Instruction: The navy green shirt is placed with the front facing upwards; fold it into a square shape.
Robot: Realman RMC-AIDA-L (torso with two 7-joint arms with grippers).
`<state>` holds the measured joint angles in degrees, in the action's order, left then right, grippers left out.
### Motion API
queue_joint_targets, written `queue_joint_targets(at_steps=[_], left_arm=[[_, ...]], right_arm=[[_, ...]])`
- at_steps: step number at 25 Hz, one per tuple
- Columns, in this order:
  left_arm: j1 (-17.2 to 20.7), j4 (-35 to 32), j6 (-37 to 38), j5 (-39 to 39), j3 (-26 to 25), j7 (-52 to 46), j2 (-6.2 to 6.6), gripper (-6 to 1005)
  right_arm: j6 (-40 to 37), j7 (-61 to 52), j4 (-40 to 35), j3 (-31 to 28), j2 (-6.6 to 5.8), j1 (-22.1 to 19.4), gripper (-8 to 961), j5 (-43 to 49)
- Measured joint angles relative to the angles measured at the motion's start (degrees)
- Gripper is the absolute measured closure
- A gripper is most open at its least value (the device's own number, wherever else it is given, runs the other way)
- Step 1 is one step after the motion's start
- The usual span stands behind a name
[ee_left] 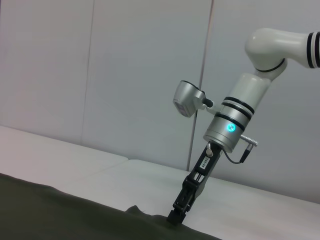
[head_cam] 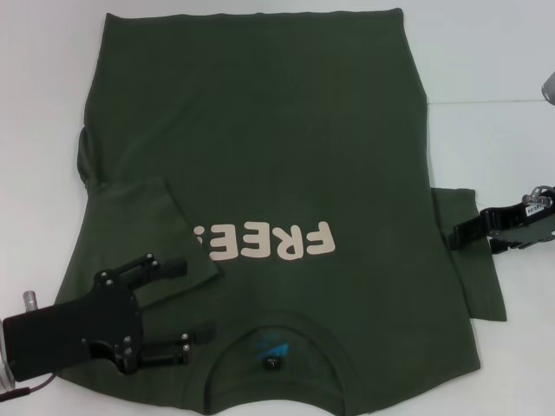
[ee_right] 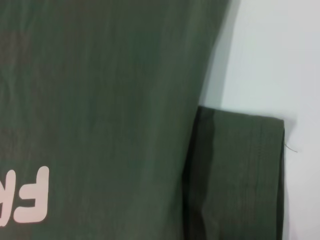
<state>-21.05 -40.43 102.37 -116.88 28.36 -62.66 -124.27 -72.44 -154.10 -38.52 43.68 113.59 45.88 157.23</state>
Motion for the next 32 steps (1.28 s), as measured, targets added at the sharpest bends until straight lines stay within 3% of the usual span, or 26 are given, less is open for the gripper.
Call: queue_joint_targets(at_steps=[11,28,32], left_arm=[[-0.04,0.11,-0.07,-0.06,-0.01,-0.03,0.00,55],[0.05,0.44,-0.06,-0.27,-0.24,-0.09,0.09,55],[0.05,0.44,-0.01,-0.28,-0.24,-0.10,0.09,55]], right_arm=[[-0.26,0.03,0.04,-0.08,0.50,0.00,228,-0.44],[-1.20,-0.32,-0.75,-0.20,0.10,-0.65,294,-2.30],[-1.38,-0.01,-0.78,0.01,-0.05,-0.68,452,-2.23]])
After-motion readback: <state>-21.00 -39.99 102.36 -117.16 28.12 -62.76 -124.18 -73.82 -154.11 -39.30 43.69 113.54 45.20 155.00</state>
